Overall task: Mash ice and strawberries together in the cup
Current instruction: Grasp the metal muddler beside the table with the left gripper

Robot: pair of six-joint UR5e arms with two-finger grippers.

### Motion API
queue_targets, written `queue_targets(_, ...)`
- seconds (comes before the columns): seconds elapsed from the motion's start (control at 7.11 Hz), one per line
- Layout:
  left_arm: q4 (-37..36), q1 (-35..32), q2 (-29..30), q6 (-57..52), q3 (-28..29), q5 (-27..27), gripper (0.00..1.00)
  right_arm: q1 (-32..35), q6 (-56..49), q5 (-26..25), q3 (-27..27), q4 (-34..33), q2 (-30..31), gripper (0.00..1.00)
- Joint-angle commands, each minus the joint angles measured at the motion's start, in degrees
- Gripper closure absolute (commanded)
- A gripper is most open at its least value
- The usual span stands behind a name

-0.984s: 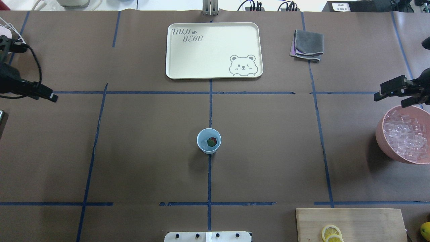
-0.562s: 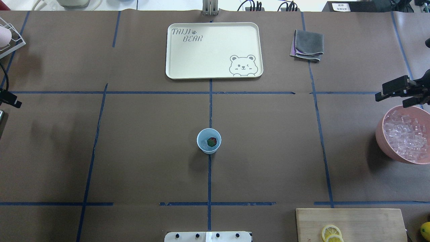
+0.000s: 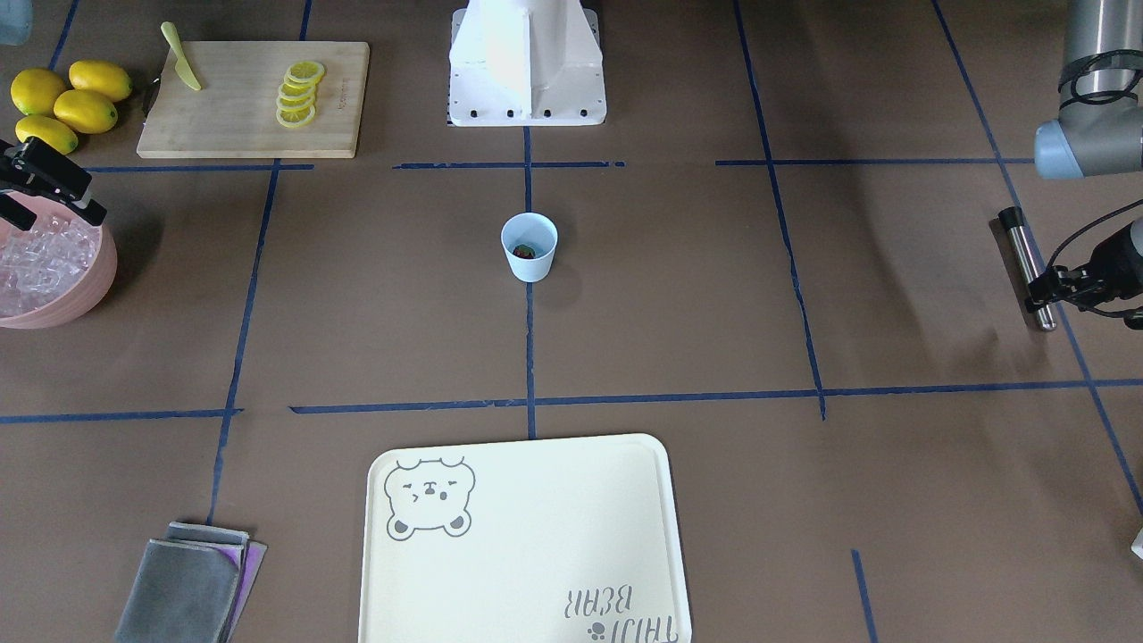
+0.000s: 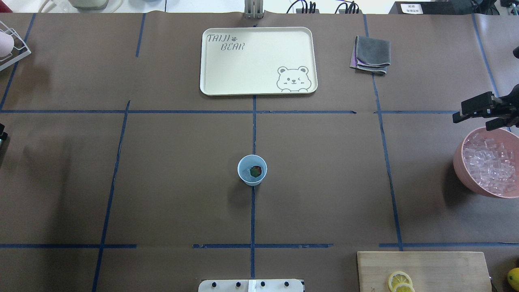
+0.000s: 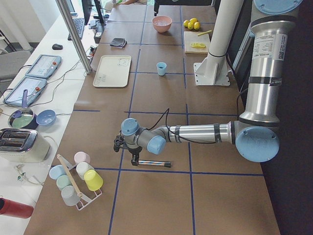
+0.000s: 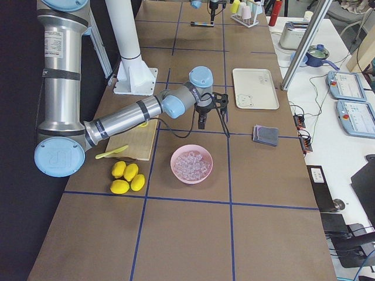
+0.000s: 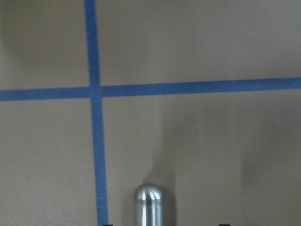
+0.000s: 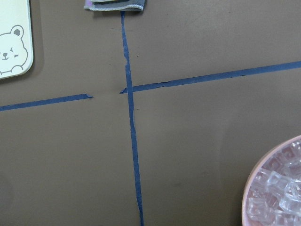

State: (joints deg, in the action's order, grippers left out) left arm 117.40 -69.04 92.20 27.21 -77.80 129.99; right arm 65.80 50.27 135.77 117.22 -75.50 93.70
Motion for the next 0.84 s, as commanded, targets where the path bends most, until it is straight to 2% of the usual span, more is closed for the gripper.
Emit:
queue_targets(0.0, 0.0, 0.0, 0.0, 2.1, 1.0, 0.1, 0.19, -0.1, 0.0, -0.1, -0.1, 0.0, -0.1, 0.01)
queue_targets(0.7, 4.3, 0.3, 0.2, 2.1, 4.1, 0.4, 0.19, -0.1, 0.0, 0.0, -0.1, 0.0, -0.1, 0.01)
